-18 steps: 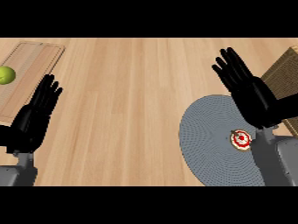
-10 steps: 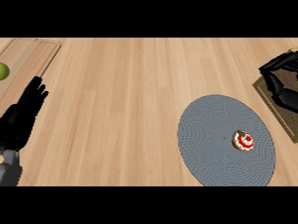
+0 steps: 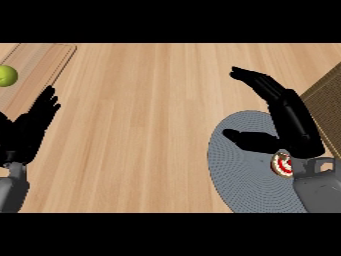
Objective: Pick the cupcake from the placemat and place it in the basket
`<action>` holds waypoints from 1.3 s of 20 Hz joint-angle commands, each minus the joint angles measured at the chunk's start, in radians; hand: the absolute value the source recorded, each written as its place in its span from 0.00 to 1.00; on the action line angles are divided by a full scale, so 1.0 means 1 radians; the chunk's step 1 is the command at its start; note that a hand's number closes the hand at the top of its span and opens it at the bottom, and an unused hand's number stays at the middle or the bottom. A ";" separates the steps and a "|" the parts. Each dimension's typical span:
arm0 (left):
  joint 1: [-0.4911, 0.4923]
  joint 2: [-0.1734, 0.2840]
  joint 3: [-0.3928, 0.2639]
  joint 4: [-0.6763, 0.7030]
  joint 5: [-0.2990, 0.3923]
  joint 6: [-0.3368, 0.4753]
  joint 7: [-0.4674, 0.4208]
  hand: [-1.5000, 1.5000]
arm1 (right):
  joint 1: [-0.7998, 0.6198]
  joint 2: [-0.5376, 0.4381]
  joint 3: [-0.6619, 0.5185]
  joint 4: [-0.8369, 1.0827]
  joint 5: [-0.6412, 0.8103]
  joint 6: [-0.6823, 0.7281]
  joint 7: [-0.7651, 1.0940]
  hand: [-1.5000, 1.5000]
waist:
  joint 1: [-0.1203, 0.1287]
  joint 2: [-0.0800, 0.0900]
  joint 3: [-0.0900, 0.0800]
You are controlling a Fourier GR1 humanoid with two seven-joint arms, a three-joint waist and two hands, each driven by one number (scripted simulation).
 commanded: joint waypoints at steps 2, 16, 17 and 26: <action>-0.017 -0.004 0.014 0.059 -0.007 -0.011 -0.018 0.50 | -0.068 0.103 0.119 -0.062 0.238 -0.006 0.385 0.00 | -0.013 -0.007 -0.002; -0.038 0.011 0.022 0.023 -0.008 0.003 0.049 0.50 | -0.502 0.004 0.026 -0.076 0.262 0.822 1.141 0.00 | -0.024 -0.022 -0.003; -0.010 0.010 0.021 0.037 -0.009 -0.012 0.022 0.50 | -0.497 0.019 0.005 -0.044 0.224 0.849 1.146 0.00 | -0.020 -0.018 -0.003; 0.018 0.006 0.035 0.037 -0.017 -0.002 0.006 0.50 | -0.443 0.046 -0.172 -0.152 -0.051 1.011 1.227 0.00 | -0.056 -0.026 -0.001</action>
